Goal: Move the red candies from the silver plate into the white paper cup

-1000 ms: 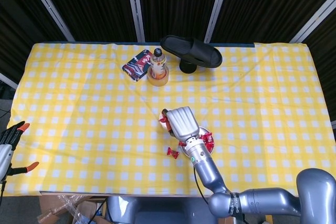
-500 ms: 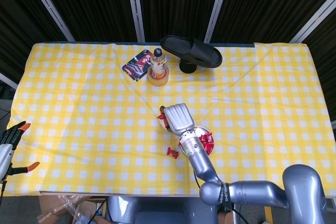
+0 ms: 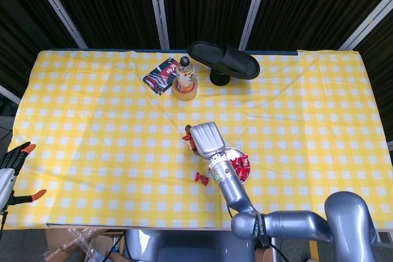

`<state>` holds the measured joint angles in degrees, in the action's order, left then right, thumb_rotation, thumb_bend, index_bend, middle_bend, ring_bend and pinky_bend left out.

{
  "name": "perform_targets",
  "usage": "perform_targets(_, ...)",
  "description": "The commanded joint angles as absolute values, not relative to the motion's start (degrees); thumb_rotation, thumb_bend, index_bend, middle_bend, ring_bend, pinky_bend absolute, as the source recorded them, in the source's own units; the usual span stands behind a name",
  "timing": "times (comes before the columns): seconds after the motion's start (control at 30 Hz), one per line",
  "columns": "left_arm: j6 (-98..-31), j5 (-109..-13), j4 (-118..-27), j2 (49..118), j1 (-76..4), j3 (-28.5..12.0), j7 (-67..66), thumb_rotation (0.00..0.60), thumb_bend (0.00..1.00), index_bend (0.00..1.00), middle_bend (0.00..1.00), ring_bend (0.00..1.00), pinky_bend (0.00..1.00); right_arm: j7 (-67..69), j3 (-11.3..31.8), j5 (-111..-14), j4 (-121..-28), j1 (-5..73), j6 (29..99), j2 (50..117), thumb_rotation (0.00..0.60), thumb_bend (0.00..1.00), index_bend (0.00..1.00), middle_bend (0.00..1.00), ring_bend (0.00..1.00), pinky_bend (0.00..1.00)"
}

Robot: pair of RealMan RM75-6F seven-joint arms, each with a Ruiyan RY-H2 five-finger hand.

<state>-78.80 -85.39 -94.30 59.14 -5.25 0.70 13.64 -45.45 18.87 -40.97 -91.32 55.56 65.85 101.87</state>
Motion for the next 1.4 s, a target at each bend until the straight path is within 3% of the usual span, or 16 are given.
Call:
perform_targets(0.03,-78.8,-85.4,-94.3,59.1,-5.3,0.7,13.7,0.6,0.02,0.0,0.0,0.0,0.0,-45.4,18.7,-40.9,-91.3,55.6,66.0,101.8,0.6,0.63,0.6,0.59,0.83,0.96)
perform_targets(0.73,-78.6,-85.5,-94.5,59.0,-5.3,0.9,13.8,0.6,0.02,0.0,0.0,0.0,0.0,-44.4,17.4,-39.4,-91.4,55.2,65.7,100.1,0.6,0.63,0.6,0.56,0.83,0.96)
perform_targets(0.97,-78.5,-85.3,-94.6,58.9,-5.4,0.8,13.7,0.6,0.02,0.0,0.0,0.0,0.0,-43.7,17.0,-39.6,-91.3,55.1,65.4,99.8,0.6,0.63,0.48,0.51,0.83,0.96)
perform_targets(1.4,-78.4,-85.1,-94.6,58.9,-5.4,0.8,13.8,0.6,0.02,0.0,0.0,0.0,0.0,-43.1,16.8,-41.0,-91.3,55.6,66.0,100.8,0.6,0.61,0.37,0.42,0.83,0.96)
